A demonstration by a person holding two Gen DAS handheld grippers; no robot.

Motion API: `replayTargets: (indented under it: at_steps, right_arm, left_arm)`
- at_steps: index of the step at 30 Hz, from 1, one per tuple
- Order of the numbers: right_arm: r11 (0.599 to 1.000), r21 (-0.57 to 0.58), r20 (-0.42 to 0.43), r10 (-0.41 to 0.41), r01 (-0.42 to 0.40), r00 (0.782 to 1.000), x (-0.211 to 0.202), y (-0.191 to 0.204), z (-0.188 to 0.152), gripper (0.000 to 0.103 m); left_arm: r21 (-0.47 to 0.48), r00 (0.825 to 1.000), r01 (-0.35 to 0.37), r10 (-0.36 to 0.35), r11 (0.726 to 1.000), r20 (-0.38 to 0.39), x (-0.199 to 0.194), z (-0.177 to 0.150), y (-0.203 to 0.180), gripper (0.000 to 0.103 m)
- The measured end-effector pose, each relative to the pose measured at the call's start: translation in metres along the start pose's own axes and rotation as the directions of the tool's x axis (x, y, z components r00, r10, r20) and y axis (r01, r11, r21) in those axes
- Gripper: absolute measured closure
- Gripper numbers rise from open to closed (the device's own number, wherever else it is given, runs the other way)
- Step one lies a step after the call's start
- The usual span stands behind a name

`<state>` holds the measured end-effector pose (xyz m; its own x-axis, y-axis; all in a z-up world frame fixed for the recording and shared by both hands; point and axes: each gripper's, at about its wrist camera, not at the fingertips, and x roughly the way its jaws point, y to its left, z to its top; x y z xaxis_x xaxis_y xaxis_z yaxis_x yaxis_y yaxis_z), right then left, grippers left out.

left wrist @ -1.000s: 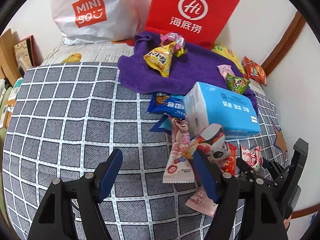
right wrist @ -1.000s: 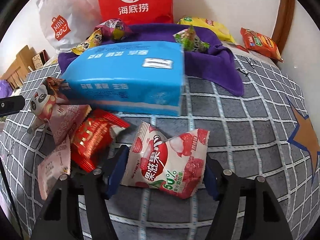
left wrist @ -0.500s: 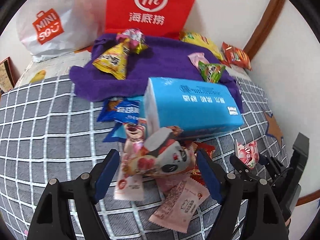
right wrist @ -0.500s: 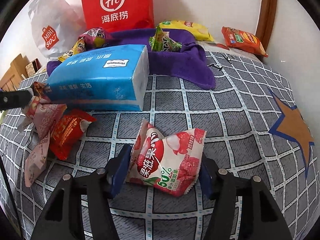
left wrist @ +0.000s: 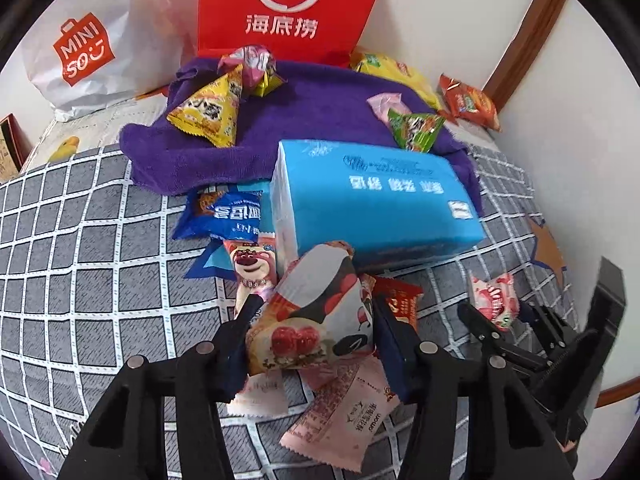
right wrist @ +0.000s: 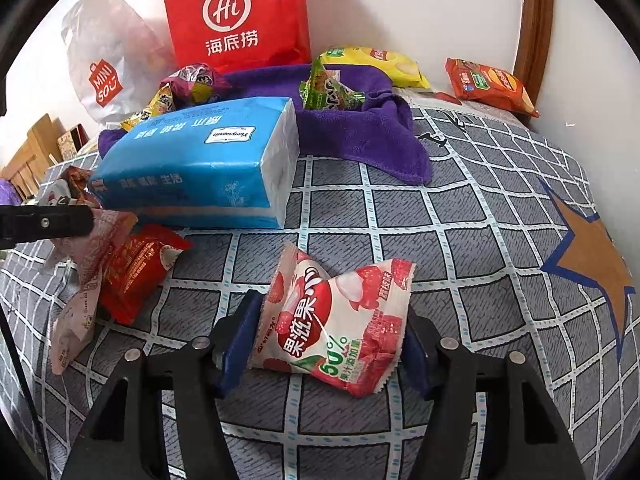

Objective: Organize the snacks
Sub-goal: 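Grasp the lychee packet with the right gripper while the left gripper grasps the white strawberry packet, then carry both packets onto the purple towel and open both grippers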

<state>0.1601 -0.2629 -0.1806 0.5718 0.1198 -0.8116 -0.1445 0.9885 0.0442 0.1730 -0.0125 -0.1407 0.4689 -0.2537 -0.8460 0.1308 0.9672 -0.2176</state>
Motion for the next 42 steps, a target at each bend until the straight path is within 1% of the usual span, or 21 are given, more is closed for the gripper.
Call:
replayTargets:
  at_steps: [4,7,8,9,15,19,25,30,42]
  right_arm:
    - [1.0,0.027,-0.02,0.01,-0.009,1.0,-0.004,-0.004,0.002,0.046]
    - [0.999,0.037,-0.013,0.014,-0.014,1.0,-0.011,-0.003,0.004,0.052]
    - [0.999,0.037,-0.009,0.013,-0.012,1.0,-0.014,-0.002,0.005,0.058]
    - [0.999,0.034,-0.007,0.014,-0.014,1.0,-0.017,-0.001,0.006,0.07]
    - [1.0,0.01,-0.037,-0.01,0.011,0.999,-0.018,0.009,0.008,0.071]
    - [1.0,0.029,-0.046,0.002,0.0,0.999,-0.023,0.008,0.009,0.071]
    - [1.0,0.025,-0.011,0.0,0.0,1.0,-0.042,0.013,0.021,0.071]
    - [1.0,0.017,0.025,-0.003,0.003,1.0,-0.056,0.018,0.038,0.071]
    - [1.0,0.011,0.09,-0.002,0.001,0.996,-0.069,0.022,0.08,0.071]
  left_arm:
    - [0.006,0.999,0.013,-0.014,1.0,0.031,-0.016,-0.002,0.002,0.052]
    - [-0.002,0.998,0.026,-0.026,1.0,0.05,-0.025,-0.001,0.004,0.052]
    - [-0.003,0.998,0.031,-0.031,1.0,0.059,-0.029,-0.001,0.004,0.052]
    - [-0.005,0.997,0.033,-0.033,0.999,0.067,-0.033,-0.001,0.005,0.052]
    - [-0.011,0.994,0.048,-0.047,0.999,0.1,-0.049,0.001,0.008,0.052]
    - [-0.015,0.992,0.051,-0.049,0.999,0.119,-0.057,0.002,0.011,0.052]
    - [-0.03,0.989,0.059,-0.055,0.998,0.136,-0.067,0.007,0.016,0.052]
    - [-0.031,0.988,0.062,-0.057,0.998,0.147,-0.074,0.014,0.016,0.052]
    - [-0.06,0.983,0.059,-0.048,0.996,0.175,-0.08,0.038,0.02,0.052]
